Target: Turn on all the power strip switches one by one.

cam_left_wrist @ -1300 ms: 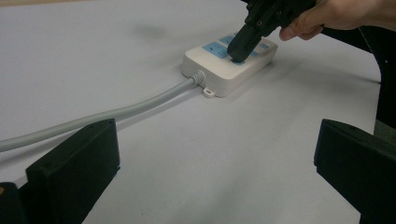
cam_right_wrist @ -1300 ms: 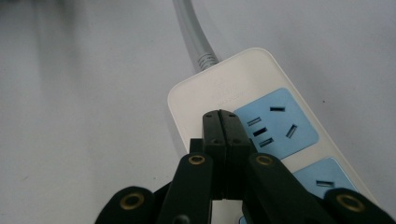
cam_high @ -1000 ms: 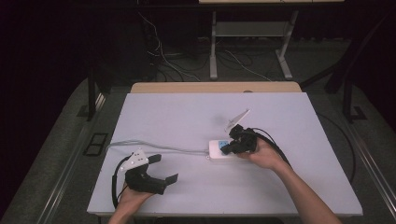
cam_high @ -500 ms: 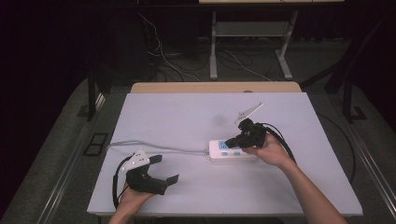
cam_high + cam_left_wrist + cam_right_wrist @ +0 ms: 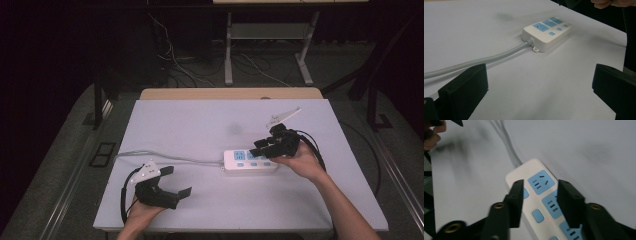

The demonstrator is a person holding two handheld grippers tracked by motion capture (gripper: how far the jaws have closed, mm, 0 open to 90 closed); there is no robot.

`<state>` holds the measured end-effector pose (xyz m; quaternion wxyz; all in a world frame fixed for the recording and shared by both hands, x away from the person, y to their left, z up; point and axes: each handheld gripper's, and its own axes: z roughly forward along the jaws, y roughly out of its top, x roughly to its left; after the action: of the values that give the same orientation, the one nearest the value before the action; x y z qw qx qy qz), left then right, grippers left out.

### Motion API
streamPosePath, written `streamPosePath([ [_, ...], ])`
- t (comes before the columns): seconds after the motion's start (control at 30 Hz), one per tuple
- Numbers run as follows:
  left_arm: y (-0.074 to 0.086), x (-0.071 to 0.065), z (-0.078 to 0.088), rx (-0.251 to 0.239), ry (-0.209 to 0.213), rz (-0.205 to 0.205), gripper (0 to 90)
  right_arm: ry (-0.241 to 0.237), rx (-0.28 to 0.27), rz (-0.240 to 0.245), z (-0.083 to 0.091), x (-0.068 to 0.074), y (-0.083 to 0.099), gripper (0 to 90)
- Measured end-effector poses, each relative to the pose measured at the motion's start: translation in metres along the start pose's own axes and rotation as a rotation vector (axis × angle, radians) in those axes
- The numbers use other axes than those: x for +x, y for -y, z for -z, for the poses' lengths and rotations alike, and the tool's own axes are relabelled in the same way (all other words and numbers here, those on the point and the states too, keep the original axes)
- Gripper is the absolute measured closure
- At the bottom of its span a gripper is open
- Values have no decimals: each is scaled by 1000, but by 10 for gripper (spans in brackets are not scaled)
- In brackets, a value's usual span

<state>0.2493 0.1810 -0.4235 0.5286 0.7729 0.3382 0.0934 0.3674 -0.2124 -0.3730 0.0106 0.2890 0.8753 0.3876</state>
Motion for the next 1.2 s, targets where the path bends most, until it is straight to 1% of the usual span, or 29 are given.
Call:
streamPosePath([
  [0.13,0,0,0,-1,0,2,0,36,-40,-40,11,-1,6,326],
  [0.2,0,0,0,-1,-1,2,0,53,-52,-61,15,-1,9,213],
  [0.27,0,0,0,-1,-1,2,0,54,-61,-80,20,-1,13,108],
  [0.3,0,0,0,-1,-2,1,0,58,-64,-90,22,-1,15,100],
  [0.37,0,0,0,-1,-2,2,0,68,-71,-107,26,-1,21,7],
  [0.57,0,-1,0,0,-2,2,0,72,-114,-155,40,0,41,3],
  [0.83,0,-1,0,0,-4,3,0,70,-143,-180,51,9,67,3],
  [1.07,0,-1,0,-1,-4,3,0,68,-177,-194,57,19,85,4],
  [1.2,0,-2,1,-2,-4,2,0,71,-193,-208,58,21,95,4],
])
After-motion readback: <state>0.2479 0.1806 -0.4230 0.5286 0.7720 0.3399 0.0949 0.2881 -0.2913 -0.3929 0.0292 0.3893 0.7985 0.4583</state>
